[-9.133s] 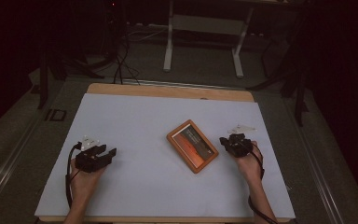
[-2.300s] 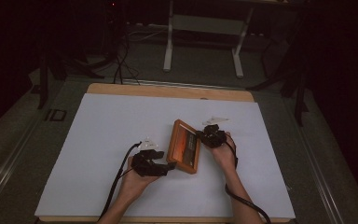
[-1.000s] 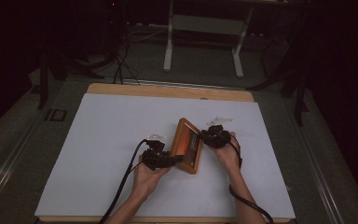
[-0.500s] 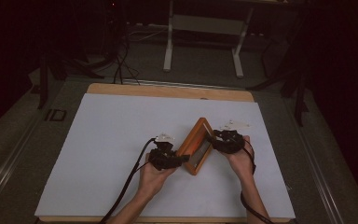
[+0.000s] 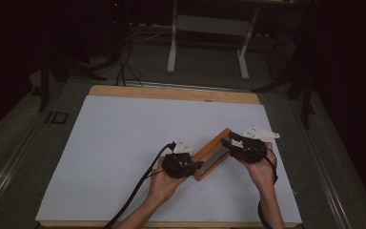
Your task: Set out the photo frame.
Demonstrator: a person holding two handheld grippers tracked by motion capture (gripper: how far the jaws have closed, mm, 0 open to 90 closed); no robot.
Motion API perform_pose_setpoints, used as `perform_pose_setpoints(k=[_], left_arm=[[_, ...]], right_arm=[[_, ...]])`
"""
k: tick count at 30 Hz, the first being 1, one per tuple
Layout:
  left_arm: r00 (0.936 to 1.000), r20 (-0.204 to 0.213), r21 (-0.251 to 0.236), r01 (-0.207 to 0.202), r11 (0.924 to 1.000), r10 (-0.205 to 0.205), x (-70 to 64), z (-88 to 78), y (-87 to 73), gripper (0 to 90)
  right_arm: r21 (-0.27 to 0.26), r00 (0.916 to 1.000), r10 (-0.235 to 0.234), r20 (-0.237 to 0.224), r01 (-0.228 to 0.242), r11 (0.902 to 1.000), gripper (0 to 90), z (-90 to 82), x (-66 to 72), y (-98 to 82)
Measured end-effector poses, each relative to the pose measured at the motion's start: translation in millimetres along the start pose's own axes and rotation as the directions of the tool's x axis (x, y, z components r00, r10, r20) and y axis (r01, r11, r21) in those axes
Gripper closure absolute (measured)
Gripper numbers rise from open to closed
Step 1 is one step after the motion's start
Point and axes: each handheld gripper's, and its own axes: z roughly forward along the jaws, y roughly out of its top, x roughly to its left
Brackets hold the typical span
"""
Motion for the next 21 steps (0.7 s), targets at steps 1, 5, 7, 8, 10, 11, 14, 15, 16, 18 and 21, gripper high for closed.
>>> perform_pose_setpoints(k=[1,5,7,8,10,11,14,15,16,18,21], left_arm=[[0.9999,-0.003,-0.001,-0.010,0.9999,0.010,-1.6,0.2,0.0,69.5],[0.9973,-0.015,0.003,-0.072,0.9974,0.072,-9.9,1.9,1.1,69.4],[0.9965,-0.016,0.004,-0.082,0.9966,0.082,-11.4,2.4,1.6,69.4],[0.9948,-0.019,-0.001,-0.100,0.9950,0.100,-13.8,3.3,1.8,69.4],[0.9944,-0.021,-0.005,-0.104,0.9946,0.104,-14.2,3.2,1.2,69.3],[0.9949,-0.018,-0.010,-0.099,0.9950,0.099,-13.6,3.2,0.7,69.3],[0.9966,-0.009,-0.023,-0.082,0.9964,0.082,-11.5,3.4,-0.1,68.8],[0.9979,0.005,-0.034,-0.064,0.9974,0.064,-8.9,3.8,-1.6,68.2],[0.9979,0.005,-0.034,-0.064,0.9974,0.064,-8.9,3.8,-1.6,67.4],[0.9982,0.007,-0.017,-0.060,0.9981,0.060,-7.6,8.4,-6.4,63.0],[0.9983,0.010,0.005,-0.057,0.9984,0.057,-6.9,16.8,-14.1,60.4]], right_arm=[[-0.004,1.0000,-0.007,0.003,0.008,1.0000,57.2,-2.1,0.2,0.5],[-0.032,0.9996,-0.017,0.022,0.018,0.9993,76.3,-8.4,0.2,-0.8],[-0.037,0.9995,-0.016,0.025,0.017,0.9992,79.8,-9.2,0.1,-1.2],[-0.038,0.9994,-0.018,0.031,0.020,0.9991,85.3,-10.4,-0.2,-1.9],[-0.027,0.9993,-0.018,0.034,0.019,0.9995,88.4,-10.2,-0.6,-2.8],[-0.022,0.9993,-0.018,0.034,0.018,0.9996,89.4,-9.8,-1.0,-3.6],[-0.005,0.9994,-0.015,0.031,0.015,0.9999,89.8,-7.3,-2.0,-7.0],[-0.011,0.9996,-0.008,0.028,0.009,0.9999,89.9,-7.1,-2.2,-7.8],[-0.012,0.9997,-0.004,0.023,0.005,0.9999,89.9,-7.3,-2.8,-7.9],[-0.010,0.9997,-0.004,0.024,0.004,0.9999,89.9,-7.5,-3.2,-8.0],[-0.017,0.9998,0.009,0.019,-0.009,0.9998,89.9,-7.9,-4.3,-9.4]])
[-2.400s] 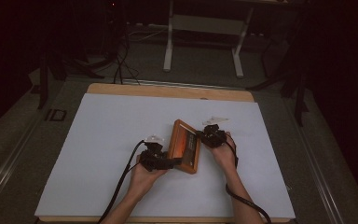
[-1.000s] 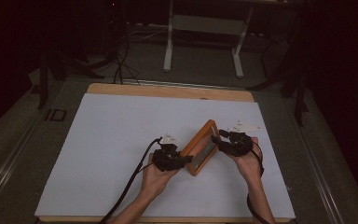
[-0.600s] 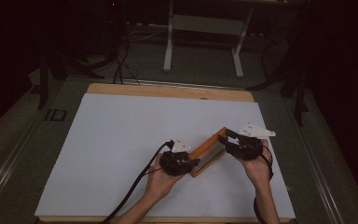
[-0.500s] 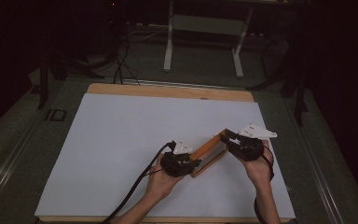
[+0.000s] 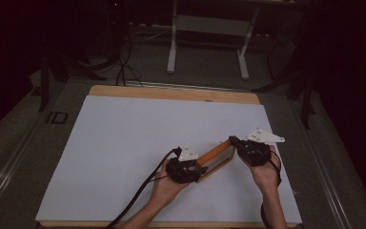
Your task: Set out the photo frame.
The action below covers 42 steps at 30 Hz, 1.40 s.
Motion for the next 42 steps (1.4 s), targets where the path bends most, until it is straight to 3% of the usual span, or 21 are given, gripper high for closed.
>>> perform_pose_setpoints(k=[5,8,12,14,18,20,24,32,36,40,42], left_arm=[[0.9997,-0.001,0.010,-0.025,0.9996,0.025,-1.1,10.0,-5.8,60.0],[0.9991,-0.012,0.009,-0.041,0.9991,0.041,-2.0,11.3,-4.9,67.8],[0.9986,-0.012,0.024,-0.052,0.9984,0.052,-0.5,10.8,-3.1,69.2],[0.9963,-0.002,0.040,-0.086,0.9955,0.086,2.6,7.8,-0.2,69.4],[0.9952,0.006,0.042,-0.098,0.9943,0.098,4.8,3.8,2.6,69.4],[0.9907,0.032,0.054,-0.134,0.9896,0.132,11.5,-6.5,9.6,69.5],[0.9863,0.065,0.062,-0.156,0.9858,0.152,21.5,-19.5,16.3,69.5],[0.9745,0.091,0.072,-0.212,0.9747,0.205,37.7,-48.9,35.8,69.5],[0.9731,0.105,0.067,-0.213,0.9749,0.205,44.3,-58.6,42.4,69.5],[0.9721,0.126,0.044,-0.205,0.9778,0.198,53.4,-73.2,50.9,69.4],[0.9682,0.139,0.038,-0.215,0.9758,0.208,55.3,-78.6,54.6,69.4]], right_arm=[[-0.002,1.0000,0.002,0.000,-0.002,1.0000,89.9,-0.5,-0.9,-0.7],[-0.004,1.0000,0.002,0.008,-0.002,1.0000,89.6,-0.5,-1.8,-0.9],[-0.008,1.0000,0.008,0.004,-0.008,0.9999,87.6,-1.5,-3.7,-1.0],[-0.013,1.0000,-0.005,-0.004,0.005,0.9999,83.9,-3.8,-3.1,0.3],[-0.021,0.9999,-0.014,-0.007,0.013,0.9997,81.4,-6.1,-1.4,2.7],[-0.025,0.9998,-0.015,-0.009,0.015,0.9996,78.3,-7.5,0.1,4.9],[-0.025,0.9993,-0.033,-0.020,0.033,0.9992,75.6,-8.3,2.8,7.3],[-0.036,0.9944,-0.053,-0.091,0.050,0.9981,67.7,-8.2,9.0,11.6],[-0.037,0.9910,-0.060,-0.120,0.056,0.9978,64.5,-7.6,11.5,12.7],[-0.047,0.9770,-0.075,-0.199,0.067,0.9966,56.4,-5.1,15.9,13.8],[-0.047,0.9698,-0.088,-0.228,0.079,0.9958,53.6,-2.9,18.8,14.3]])
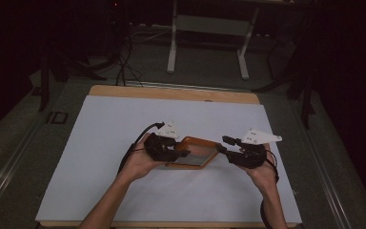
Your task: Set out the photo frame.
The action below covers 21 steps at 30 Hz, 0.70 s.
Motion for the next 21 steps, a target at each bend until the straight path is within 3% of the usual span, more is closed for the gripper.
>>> perform_pose_setpoints(k=[3,4,6,7,9,15,21], left_arm=[[0.9998,0.010,0.000,-0.017,0.9999,0.017,-0.2,-3.6,2.9,69.4],[0.9986,0.024,0.007,-0.047,0.9989,0.047,-1.4,-5.3,5.8,69.4],[0.9986,0.024,0.007,-0.047,0.9989,0.047,-1.4,-5.3,5.8,69.4],[0.9958,0.043,0.023,-0.082,0.9964,0.081,-3.4,-4.5,8.5,69.4],[0.9931,0.055,0.017,-0.105,0.9944,0.104,-6.2,-1.8,9.1,69.2],[0.9921,0.064,0.014,-0.110,0.9939,0.109,-4.5,-1.0,10.0,69.1],[0.9863,0.078,0.006,-0.147,0.9892,0.146,-5.8,0.4,11.2,69.0]], right_arm=[[-0.002,0.9995,-0.012,-0.029,0.012,0.9999,51.0,3.1,2.9,0.9],[-0.007,0.9979,-0.022,-0.061,0.022,0.9997,48.0,6.3,5.4,2.2],[-0.009,0.9970,-0.029,-0.071,0.029,0.9995,48.0,7.8,6.9,3.1],[-0.009,0.9970,-0.029,-0.071,0.029,0.9995,46.8,7.8,6.9,3.1],[-0.014,0.9899,-0.060,-0.128,0.059,0.9982,41.0,13.9,12.7,6.3],[-0.008,0.9776,-0.087,-0.192,0.087,0.9962,37.1,24.2,18.5,5.9],[0.010,0.9666,-0.100,-0.236,0.105,0.9944,35.8,36.5,21.5,5.3]])
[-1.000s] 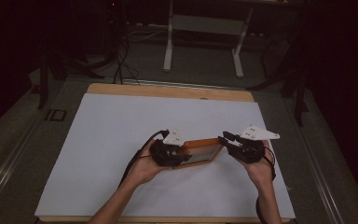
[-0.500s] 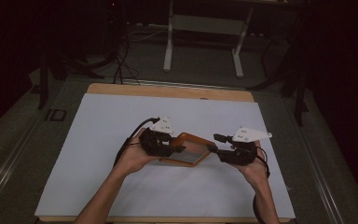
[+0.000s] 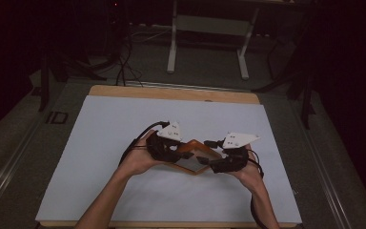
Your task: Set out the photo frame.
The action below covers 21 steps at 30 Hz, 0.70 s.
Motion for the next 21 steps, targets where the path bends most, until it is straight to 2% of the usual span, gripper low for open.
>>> perform_pose_setpoints(k=[3,4,5,6,10,14,15,16,17,19,21], left_arm=[[0.9999,0.010,-0.003,-0.007,1.0000,0.007,1.2,0.0,-0.5,68.5],[0.9999,0.017,-0.008,-0.003,1.0000,0.003,2.2,-0.1,-1.1,68.5],[0.9997,0.026,-0.012,0.005,0.9999,-0.005,2.9,-0.2,-1.8,67.4],[0.9994,0.034,-0.019,0.010,0.9998,-0.009,3.5,-0.1,-2.2,67.4],[0.9995,0.029,-0.023,0.014,0.9996,-0.014,2.2,0.8,-0.9,64.3],[0.9967,0.028,-0.045,0.077,0.9960,-0.076,8.2,1.9,-0.9,60.2],[0.9967,0.028,-0.045,0.077,0.9960,-0.076,8.2,1.9,-0.9,59.3],[0.9950,0.021,-0.045,0.098,0.9942,-0.097,9.2,2.9,-0.5,55.7],[0.9945,0.020,-0.045,0.104,0.9936,-0.103,10.1,2.8,-0.5,55.7],[0.9919,0.027,-0.054,0.126,0.9906,-0.124,12.2,1.7,-1.3,49.0],[0.9890,0.026,-0.064,0.147,0.9871,-0.145,15.0,0.0,-2.7,46.4]], right_arm=[[0.012,0.9999,-0.009,-0.008,0.009,0.9999,38.8,2.2,0.8,-0.4],[0.016,0.9998,-0.018,-0.001,0.018,0.9997,41.7,2.0,1.3,-0.6],[0.016,0.9998,-0.019,0.002,0.019,0.9997,49.4,-1.2,0.9,-0.8],[0.016,0.9998,-0.019,0.002,0.019,0.9997,49.4,-1.2,0.9,-0.8],[0.013,0.9994,-0.018,-0.029,0.019,0.9997,57.4,-8.3,-0.8,-4.1],[0.017,0.9990,-0.029,-0.033,0.029,0.9994,62.2,-11.2,-0.2,-5.0],[0.017,0.9990,-0.029,-0.033,0.029,0.9994,62.2,-11.2,-0.2,-5.0],[0.022,0.9985,-0.051,-0.019,0.051,0.9984,64.1,-12.2,1.3,-4.8],[0.022,0.9985,-0.051,-0.019,0.051,0.9984,64.1,-12.2,1.3,-4.8],[0.024,0.9979,-0.065,-0.009,0.065,0.9976,65.8,-14.0,2.2,-6.1],[0.024,0.9979,-0.065,-0.005,0.065,0.9976,66.4,-14.9,2.2,-6.6]])
